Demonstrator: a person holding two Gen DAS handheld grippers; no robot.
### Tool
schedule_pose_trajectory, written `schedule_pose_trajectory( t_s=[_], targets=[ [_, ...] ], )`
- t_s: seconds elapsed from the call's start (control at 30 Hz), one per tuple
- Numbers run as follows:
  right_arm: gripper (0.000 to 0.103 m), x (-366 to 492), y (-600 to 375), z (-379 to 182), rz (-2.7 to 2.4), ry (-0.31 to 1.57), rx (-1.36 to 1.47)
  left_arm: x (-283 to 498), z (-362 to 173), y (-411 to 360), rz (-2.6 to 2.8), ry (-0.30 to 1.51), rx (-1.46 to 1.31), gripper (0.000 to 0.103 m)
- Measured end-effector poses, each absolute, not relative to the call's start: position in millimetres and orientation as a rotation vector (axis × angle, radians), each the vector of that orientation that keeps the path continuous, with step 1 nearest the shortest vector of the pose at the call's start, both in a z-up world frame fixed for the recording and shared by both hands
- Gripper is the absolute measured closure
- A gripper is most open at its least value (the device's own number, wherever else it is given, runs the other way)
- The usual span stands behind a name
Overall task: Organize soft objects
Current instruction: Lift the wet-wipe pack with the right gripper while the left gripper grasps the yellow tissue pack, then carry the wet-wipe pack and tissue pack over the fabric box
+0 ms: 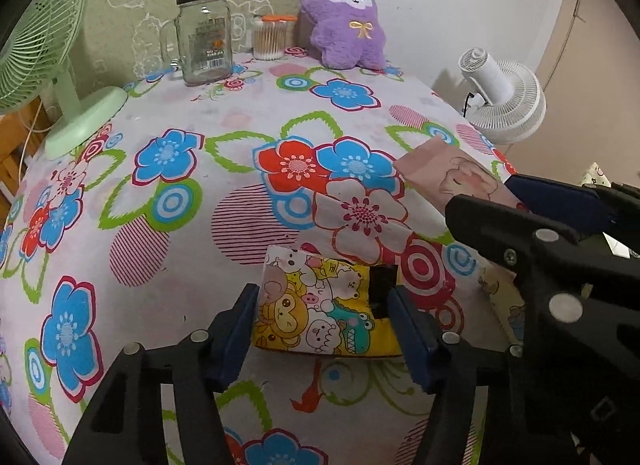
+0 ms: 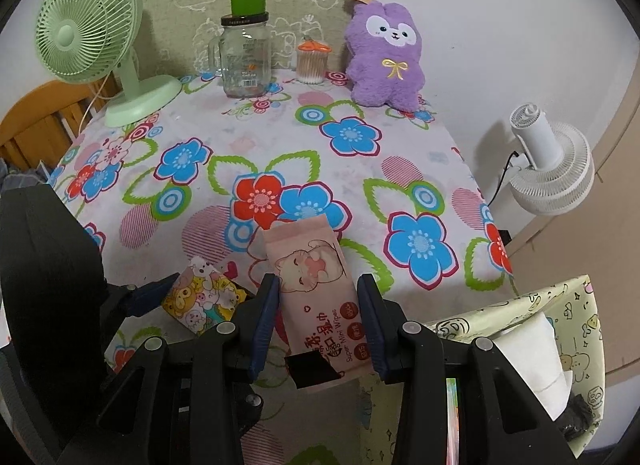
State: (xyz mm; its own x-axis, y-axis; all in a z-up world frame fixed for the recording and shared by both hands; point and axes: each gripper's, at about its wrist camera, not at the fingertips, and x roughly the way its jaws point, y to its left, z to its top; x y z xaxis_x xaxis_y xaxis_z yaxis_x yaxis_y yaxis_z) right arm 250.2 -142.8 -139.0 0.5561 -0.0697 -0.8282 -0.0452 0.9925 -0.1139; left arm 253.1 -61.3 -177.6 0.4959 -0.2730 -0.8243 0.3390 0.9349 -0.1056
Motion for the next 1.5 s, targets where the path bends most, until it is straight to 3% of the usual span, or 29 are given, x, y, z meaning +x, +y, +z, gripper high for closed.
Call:
schedule_pose_trajectory(
  t_s=[0.03, 0.13, 0.17, 0.47, 0.5, 0.53, 0.67, 1.5],
  targets=[
    [0.060, 250.2, -142.5, -139.4, -0.013, 0.983, -0.126, 252.2, -177.5, -61.2, -0.367, 0.981, 0.076, 0.033],
    [0.060, 249.5, -142.0, -139.6, -0.011, 0.981, -0.126, 249.8, -176.1, -60.6, -0.344, 0.971, 0.093, 0.015],
    [0.060, 249.4, -141.7, -139.7, -0.011, 0.982, -0.127, 249.1, -176.7, -60.6, -0.361, 0.973, 0.087, 0.015],
    [0.060, 247.1, -142.6, -140.3, -0.011, 0.990, -0.158, 247.7, -182.7, -66.3, -0.377, 0.968, 0.103, 0.014],
    [0.060, 247.5, -143.3, -141.1, -0.014, 0.991, -0.163, 248.2, -183.9, -66.5, -0.371, 0.964, 0.106, 0.016],
    [0.060, 247.2, -143.3, -141.6, -0.018, 0.990, -0.169, 249.8, -186.3, -66.2, -0.356, 0.970, 0.109, 0.027],
    [0.060, 247.3, -143.0, -142.7, -0.013, 0.992, -0.171, 250.0, -185.9, -65.3, -0.344, 0.970, 0.116, 0.029],
    [0.060, 219.0, -122.4, -125.7, 0.079, 0.966, -0.134, 194.2, -123.8, -38.0, -0.258, 0.799, 0.146, 0.030]
  ],
)
